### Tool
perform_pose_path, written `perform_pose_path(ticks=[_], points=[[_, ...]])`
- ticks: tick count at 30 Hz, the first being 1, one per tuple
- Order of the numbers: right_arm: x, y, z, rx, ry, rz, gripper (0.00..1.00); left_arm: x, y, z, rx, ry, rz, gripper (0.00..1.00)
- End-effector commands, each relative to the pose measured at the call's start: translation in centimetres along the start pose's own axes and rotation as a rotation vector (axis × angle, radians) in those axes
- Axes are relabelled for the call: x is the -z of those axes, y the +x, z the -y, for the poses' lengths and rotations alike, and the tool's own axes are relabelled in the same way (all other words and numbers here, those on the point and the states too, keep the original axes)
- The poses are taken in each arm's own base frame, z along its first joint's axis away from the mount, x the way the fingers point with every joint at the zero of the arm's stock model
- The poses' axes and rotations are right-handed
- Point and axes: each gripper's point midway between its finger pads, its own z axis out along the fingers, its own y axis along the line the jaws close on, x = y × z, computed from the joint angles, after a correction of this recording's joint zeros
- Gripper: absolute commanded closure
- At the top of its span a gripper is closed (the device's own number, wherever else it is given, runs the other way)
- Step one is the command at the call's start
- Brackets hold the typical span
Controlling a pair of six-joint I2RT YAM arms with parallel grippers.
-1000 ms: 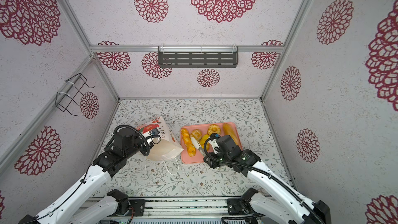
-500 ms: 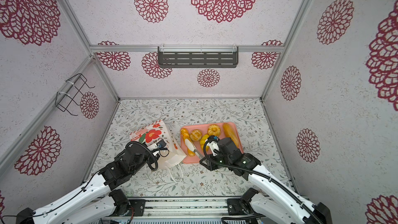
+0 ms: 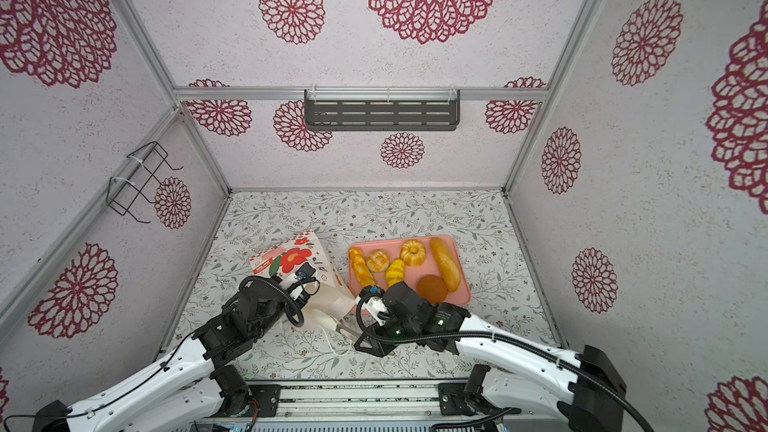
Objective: Take the fake bread out of the paper bag
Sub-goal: 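Insert the tongs with the right gripper into the bag mouth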
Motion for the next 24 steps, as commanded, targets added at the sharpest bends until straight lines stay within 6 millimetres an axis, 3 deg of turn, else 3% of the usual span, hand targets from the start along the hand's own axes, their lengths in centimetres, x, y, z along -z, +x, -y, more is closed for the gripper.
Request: perform_pose_path(ticks=[1, 6, 12, 16, 24], points=[[0.2, -4.6, -2.1, 0.098, -0.037, 0.158, 0.91, 0.7, -1.0, -0.2, 0.085, 0.002, 0.060, 1.00], [-2.1, -7.8, -1.1, 0.078, -0.011, 0.273, 0.89, 1.0, -1.1, -0.2, 0.145, 0.008, 0.076, 1.00], [-5.6, -8.4, -1.5, 0.111, 0.016, 0.281, 0.84, 0.9, -1.0, -0.1, 0.179, 0.012, 0.070, 1.00], [-6.0, -9.3, -2.1, 0.103, 0.008, 0.317, 0.74, 0.8, -0.9, -0.3, 0.194, 0.000, 0.077, 1.00], [-7.1, -10.7, -2.3, 0.113, 0.022, 0.323, 0.68, 1.2, -1.2, -0.8, 0.270, -0.020, 0.109, 1.00]])
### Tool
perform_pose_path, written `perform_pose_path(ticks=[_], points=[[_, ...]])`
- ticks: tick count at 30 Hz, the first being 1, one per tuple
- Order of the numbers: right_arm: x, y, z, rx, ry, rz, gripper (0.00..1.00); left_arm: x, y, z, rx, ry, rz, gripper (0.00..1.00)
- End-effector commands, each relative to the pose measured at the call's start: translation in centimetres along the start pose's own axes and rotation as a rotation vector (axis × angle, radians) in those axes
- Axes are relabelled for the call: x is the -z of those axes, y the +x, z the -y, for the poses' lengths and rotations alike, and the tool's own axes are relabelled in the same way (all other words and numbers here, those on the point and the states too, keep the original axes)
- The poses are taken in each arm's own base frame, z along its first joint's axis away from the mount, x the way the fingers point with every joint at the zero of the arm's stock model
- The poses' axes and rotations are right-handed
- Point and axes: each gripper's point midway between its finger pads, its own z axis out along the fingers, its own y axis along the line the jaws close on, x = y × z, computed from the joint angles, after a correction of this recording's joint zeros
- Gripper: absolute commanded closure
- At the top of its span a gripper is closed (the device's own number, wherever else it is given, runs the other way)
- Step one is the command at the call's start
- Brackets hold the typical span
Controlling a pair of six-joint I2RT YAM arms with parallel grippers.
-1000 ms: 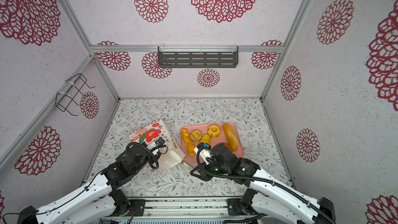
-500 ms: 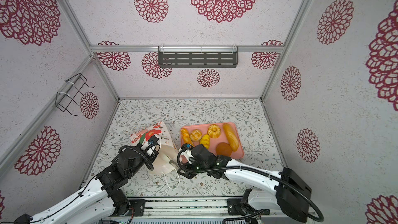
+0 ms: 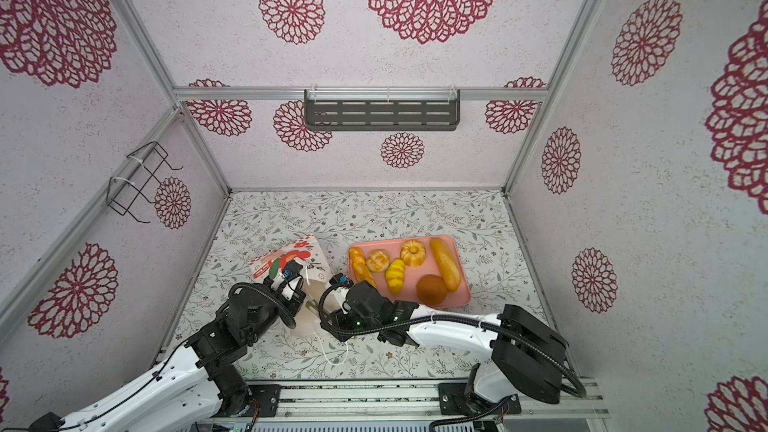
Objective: Take the fake bread out of the paper bag
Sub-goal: 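Insert the tongs with the right gripper into the bag mouth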
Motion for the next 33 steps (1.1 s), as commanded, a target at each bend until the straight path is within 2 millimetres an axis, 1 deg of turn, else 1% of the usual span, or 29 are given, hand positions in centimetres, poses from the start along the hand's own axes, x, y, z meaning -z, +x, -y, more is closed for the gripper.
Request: perform_pose_path(ticks=[1, 6, 14, 19, 22, 27, 33], points=[[-0.4, -2.9, -1.7, 0.026, -0.037, 0.079, 0.67, 0.2, -0.8, -0.4, 0.067, -0.017, 0.041, 1.00], [-1.3, -3.2, -1.3, 0.023, -0.021, 0.079, 0.64, 0.7, -1.1, -0.7, 0.093, -0.024, 0.057, 1.00], [-2.2, -2.3, -0.1, -0.010, 0.006, 0.059, 0.62, 1.7, -1.4, -1.7, 0.113, -0.054, 0.084, 1.00], [-2.7, -1.9, -0.3, -0.009, -0.013, 0.045, 0.61, 1.8, -1.5, -1.9, 0.144, -0.058, 0.099, 1.00], [-3.0, -1.4, -0.5, -0.004, -0.032, 0.024, 0.60, 1.6, -1.5, -1.9, 0.159, -0.057, 0.102, 1.00], [-2.8, -0.2, -0.5, 0.013, -0.018, -0.010, 0.60, 1.2, -1.6, -2.2, 0.187, -0.062, 0.106, 1.00], [-2.1, 0.6, -0.7, 0.057, 0.032, -0.031, 0.60, 0.7, -1.8, -3.2, 0.238, -0.077, 0.109, 1.00]])
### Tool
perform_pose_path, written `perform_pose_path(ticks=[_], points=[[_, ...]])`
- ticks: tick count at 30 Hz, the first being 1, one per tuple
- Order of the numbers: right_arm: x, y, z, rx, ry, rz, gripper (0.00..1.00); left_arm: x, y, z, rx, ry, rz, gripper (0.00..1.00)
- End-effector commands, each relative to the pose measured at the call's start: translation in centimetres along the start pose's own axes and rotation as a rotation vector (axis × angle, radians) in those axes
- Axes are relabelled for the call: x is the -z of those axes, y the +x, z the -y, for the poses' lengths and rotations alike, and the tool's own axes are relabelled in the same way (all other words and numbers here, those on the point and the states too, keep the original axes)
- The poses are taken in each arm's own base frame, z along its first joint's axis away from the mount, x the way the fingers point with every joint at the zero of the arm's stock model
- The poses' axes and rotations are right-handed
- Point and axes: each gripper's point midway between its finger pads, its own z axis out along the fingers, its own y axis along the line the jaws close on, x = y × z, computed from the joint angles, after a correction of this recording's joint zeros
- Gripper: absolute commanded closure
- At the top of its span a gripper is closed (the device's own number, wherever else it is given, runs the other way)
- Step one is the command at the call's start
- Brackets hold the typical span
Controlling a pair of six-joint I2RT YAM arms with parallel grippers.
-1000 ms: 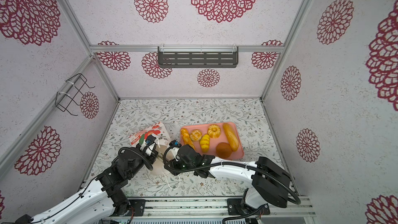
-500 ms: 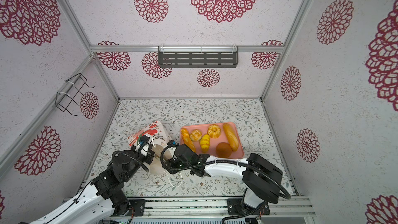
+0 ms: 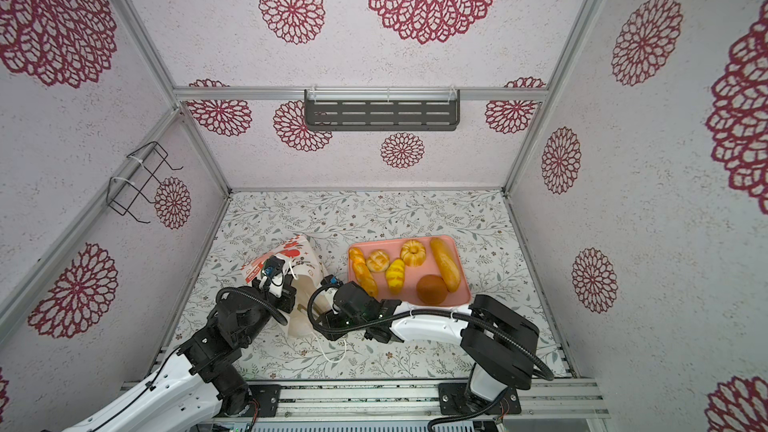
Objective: Take the fake bread out of the paper bag
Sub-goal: 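Insert the tongs with the right gripper into the bag mouth, then close the tongs on the yellow ring bread inside the bag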
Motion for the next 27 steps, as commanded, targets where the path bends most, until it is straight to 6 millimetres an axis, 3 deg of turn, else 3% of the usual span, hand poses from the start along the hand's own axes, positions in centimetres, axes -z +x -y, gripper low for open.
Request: perform_pose_path(ticks=[1, 12, 27], points=[[1.4, -1.1, -1.7, 0.062, -0.006, 0.044, 0.60, -0.2, -1.6, -0.3, 0.072, 0.005, 0.050, 1.00], [2.7, -1.5, -1.6, 0.153, 0.131, 0.112, 0.61, -0.6, -1.7, 0.1, 0.099, 0.047, 0.023, 1.00], [0.2, -1.8, -2.8, 0.226, 0.122, 0.022, 0.62, -0.1, -2.4, 0.7, 0.090, 0.087, 0.016, 1.00]])
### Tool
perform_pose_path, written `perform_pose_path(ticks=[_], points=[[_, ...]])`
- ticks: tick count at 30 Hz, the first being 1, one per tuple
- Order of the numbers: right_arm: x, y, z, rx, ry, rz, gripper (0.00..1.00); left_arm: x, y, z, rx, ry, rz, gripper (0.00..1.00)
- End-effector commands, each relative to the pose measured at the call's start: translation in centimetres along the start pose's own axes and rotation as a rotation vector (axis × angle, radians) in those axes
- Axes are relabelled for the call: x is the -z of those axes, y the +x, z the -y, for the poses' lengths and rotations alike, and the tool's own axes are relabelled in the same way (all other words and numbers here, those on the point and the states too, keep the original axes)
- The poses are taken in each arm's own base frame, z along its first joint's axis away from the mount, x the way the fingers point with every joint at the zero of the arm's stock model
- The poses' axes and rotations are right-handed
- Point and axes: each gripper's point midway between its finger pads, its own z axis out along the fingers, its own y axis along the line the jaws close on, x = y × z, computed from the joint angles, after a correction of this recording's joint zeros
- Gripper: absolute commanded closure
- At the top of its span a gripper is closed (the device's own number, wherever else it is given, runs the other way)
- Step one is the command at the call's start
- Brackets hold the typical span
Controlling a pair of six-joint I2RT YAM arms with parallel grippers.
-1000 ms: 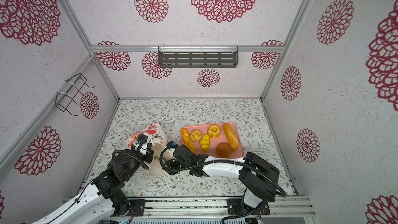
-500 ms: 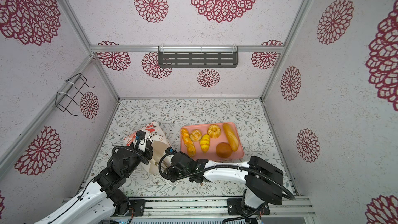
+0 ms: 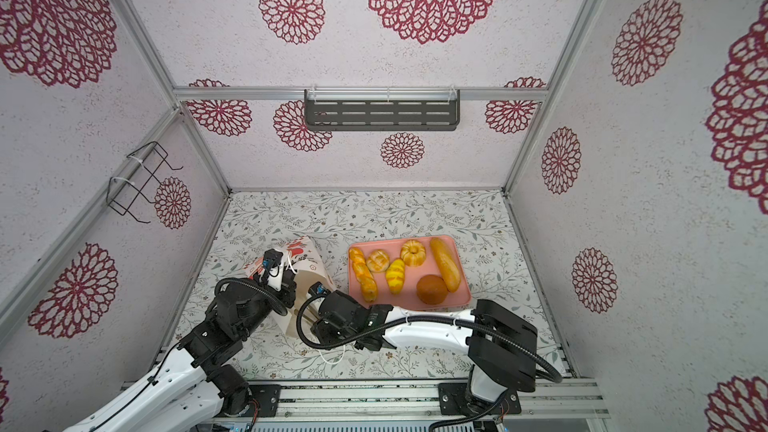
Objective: Take the fake bread out of the paper bag
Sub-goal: 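Close the tongs on the yellow ring bread inside the bag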
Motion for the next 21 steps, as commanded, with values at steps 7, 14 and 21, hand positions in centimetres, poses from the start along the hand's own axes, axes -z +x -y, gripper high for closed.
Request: perform_pose_path(ticks=[7, 14, 21], points=[[-1.7, -2.5, 0.2, 0.015, 0.026, -0.002, 0.60, 1.0, -1.8, 0.5, 0.033, 0.045, 0.043, 1.00], [-2.8, -3.9, 0.8, -0.018, 0.037, 0.025, 0.60, 1.0, -2.0, 0.8, 0.046, 0.066, 0.046, 1.00], [-3.8, -5.5, -1.1, 0.006, -0.067, 0.100, 0.59, 0.6, -1.8, 1.1, 0.057, 0.077, 0.043, 1.00]])
